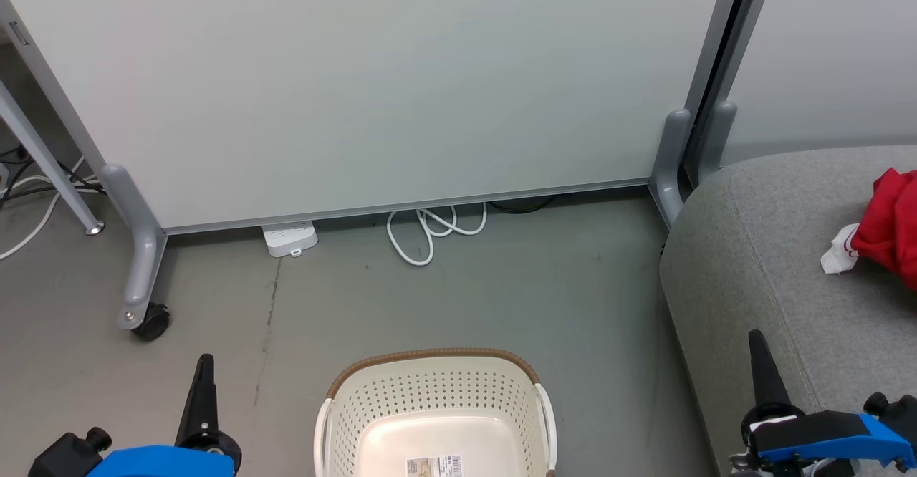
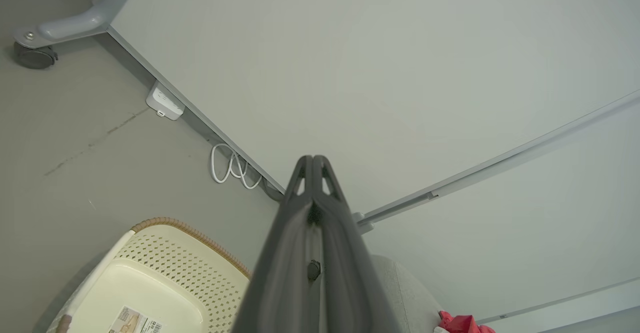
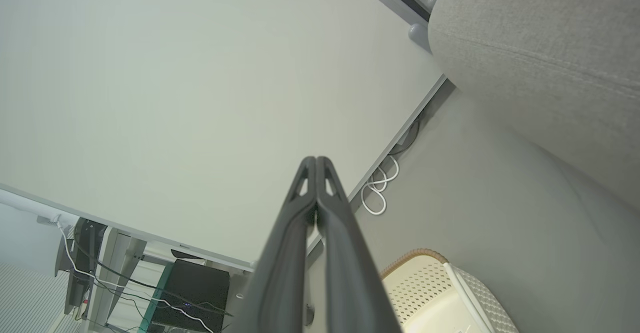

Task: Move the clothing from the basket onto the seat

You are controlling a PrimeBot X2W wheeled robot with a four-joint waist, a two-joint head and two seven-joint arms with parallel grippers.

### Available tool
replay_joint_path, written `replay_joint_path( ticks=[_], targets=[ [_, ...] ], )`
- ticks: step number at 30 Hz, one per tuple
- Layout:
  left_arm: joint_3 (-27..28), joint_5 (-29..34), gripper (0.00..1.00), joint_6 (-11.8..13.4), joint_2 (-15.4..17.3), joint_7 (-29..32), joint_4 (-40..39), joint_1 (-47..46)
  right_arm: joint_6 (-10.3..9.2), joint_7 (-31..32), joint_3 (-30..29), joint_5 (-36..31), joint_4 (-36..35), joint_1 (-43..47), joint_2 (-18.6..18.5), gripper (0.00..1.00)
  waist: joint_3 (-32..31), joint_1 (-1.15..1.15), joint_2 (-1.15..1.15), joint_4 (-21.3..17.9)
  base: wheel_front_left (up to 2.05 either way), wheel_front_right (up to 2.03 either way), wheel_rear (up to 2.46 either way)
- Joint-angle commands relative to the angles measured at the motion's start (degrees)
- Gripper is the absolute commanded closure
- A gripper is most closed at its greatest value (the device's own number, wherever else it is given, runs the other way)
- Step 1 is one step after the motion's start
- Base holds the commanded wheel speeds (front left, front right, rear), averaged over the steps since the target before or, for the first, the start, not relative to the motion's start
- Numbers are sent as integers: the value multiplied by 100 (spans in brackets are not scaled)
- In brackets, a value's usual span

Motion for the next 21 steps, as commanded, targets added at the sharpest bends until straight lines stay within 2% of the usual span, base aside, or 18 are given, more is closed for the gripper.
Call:
replay_joint_path(
  ticks=[1,21],
  targets=[
    [56,-164,100,-42,32,35,-79,-165,-1,41,-24,167,-81,-141,10,100,2,0,0,-3,0,0,0],
    [193,-1266,100,-72,38,322,-114,-206,-2,333,-113,1298,-103,-225,34,100,34,0,0,-46,0,0,0]
  ],
)
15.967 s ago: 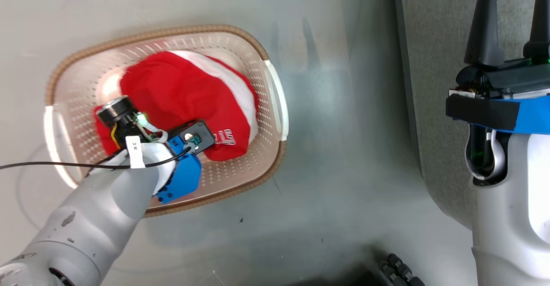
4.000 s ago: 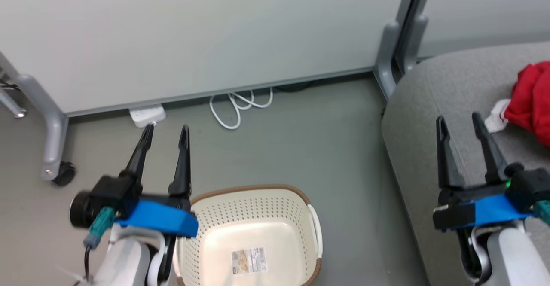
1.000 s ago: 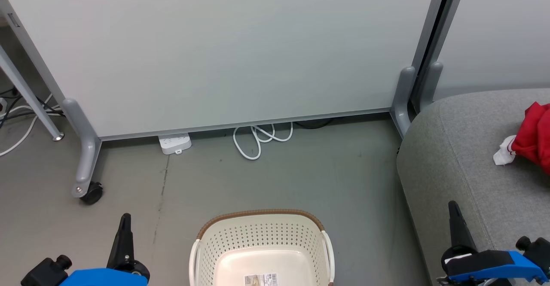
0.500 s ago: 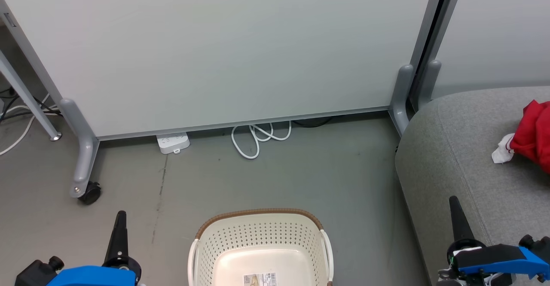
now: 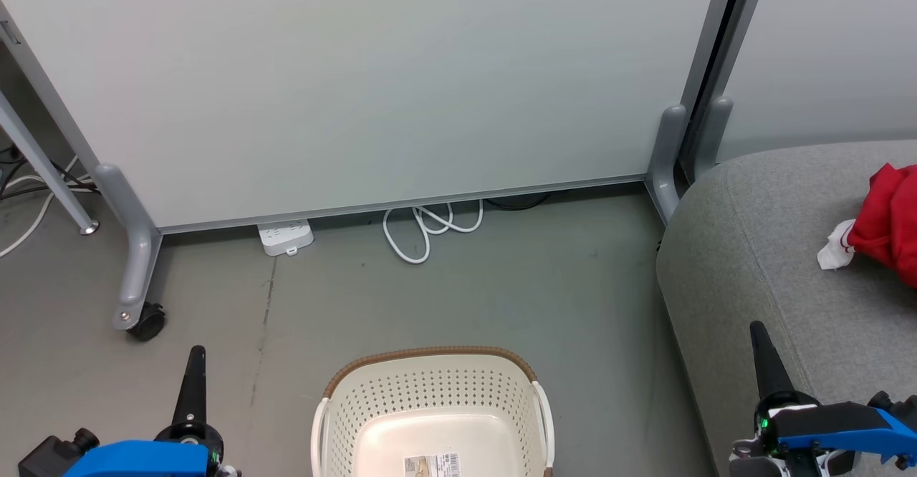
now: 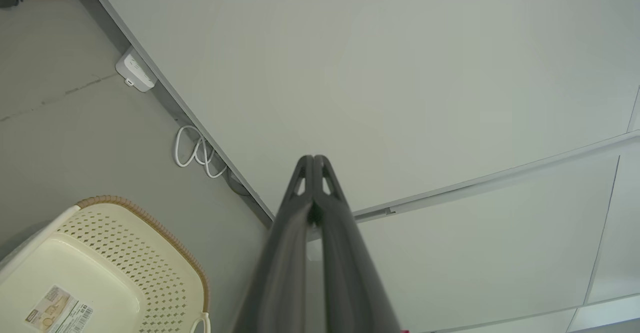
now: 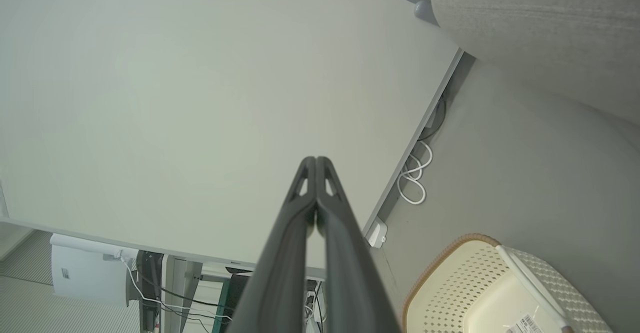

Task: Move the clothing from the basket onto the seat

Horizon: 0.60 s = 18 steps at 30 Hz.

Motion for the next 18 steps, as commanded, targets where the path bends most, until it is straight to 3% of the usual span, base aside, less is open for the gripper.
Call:
replay_joint_path(
  ticks=[1,18],
  targets=[
    [50,-92,100,-25,35,28,-64,-122,-2,19,-22,116,-60,-115,14,100,1,0,0,-1,0,0,0],
    [144,-933,100,-60,40,248,-89,-163,-2,249,-87,967,-76,-187,31,100,29,0,0,-40,0,0,0]
  ],
)
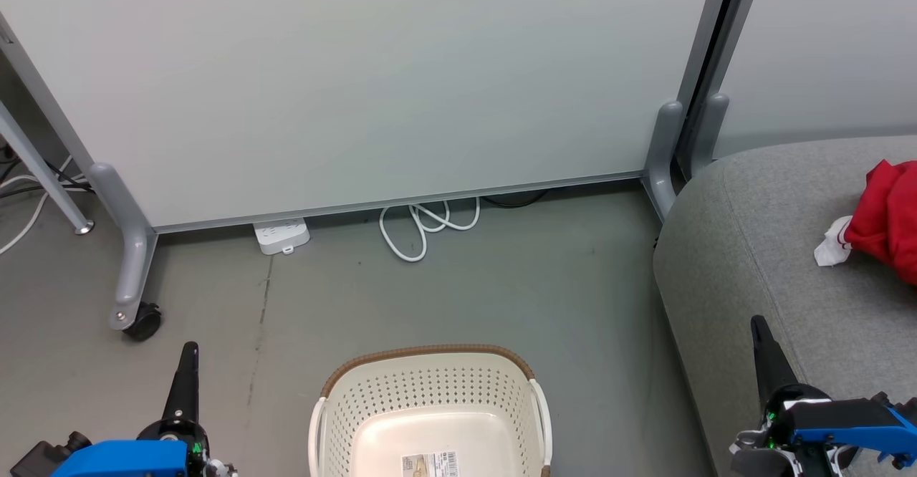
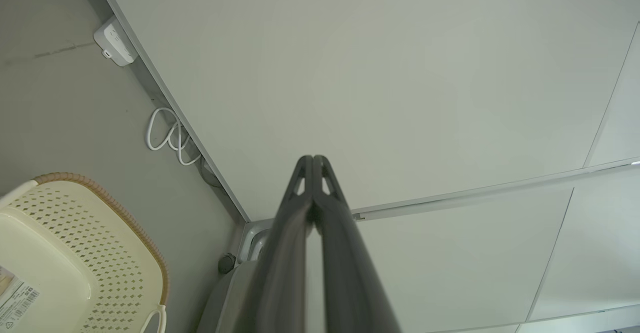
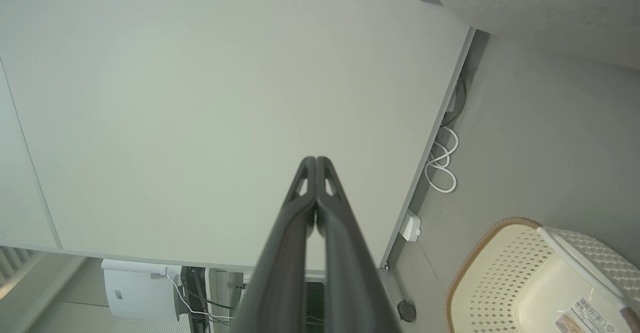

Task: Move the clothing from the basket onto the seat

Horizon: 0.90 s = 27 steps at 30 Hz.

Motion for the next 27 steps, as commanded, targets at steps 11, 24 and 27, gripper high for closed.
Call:
replay_joint_path(
  ticks=[11,24,27],
  targets=[
    [88,-533,100,-46,37,145,-66,-130,-1,155,-52,552,-58,-167,24,100,18,0,0,-24,0,0,0],
    [154,-1063,100,-69,39,280,-76,-150,-2,299,-95,1085,-64,-188,36,100,39,0,0,-54,0,0,0],
    [166,-1170,100,-70,40,316,-79,-153,-2,336,-103,1199,-67,-193,40,100,44,0,0,-60,0,0,0]
  ],
)
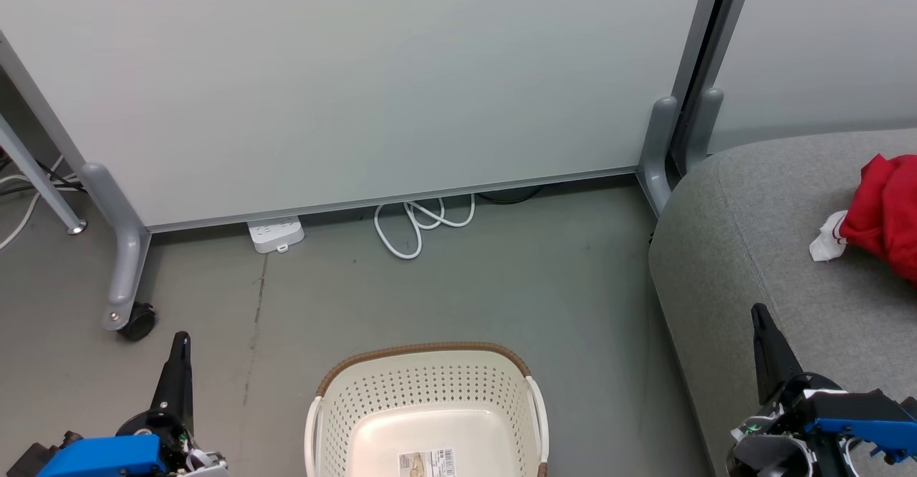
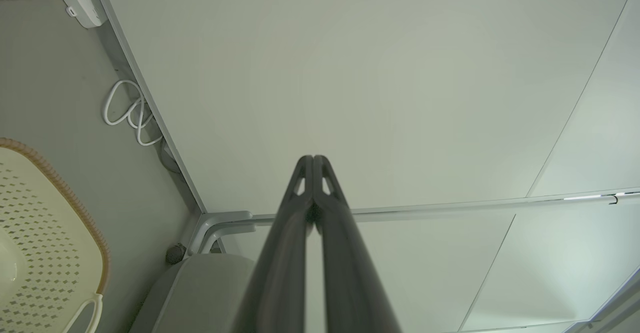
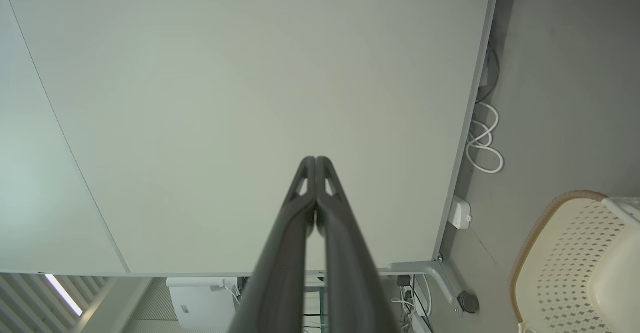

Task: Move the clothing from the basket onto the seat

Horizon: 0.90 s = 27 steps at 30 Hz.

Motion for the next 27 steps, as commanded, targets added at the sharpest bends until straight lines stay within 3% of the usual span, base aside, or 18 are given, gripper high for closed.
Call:
replay_joint_path(
  ticks=[1,27],
  targets=[
    [39,-90,100,-32,34,41,-27,-70,-2,52,-19,104,-31,-75,21,100,2,1,0,-3,0,0,0],
    [44,-171,100,-37,34,67,-27,-75,-2,66,-21,182,-28,-78,22,100,7,1,0,-9,0,0,0]
  ],
)
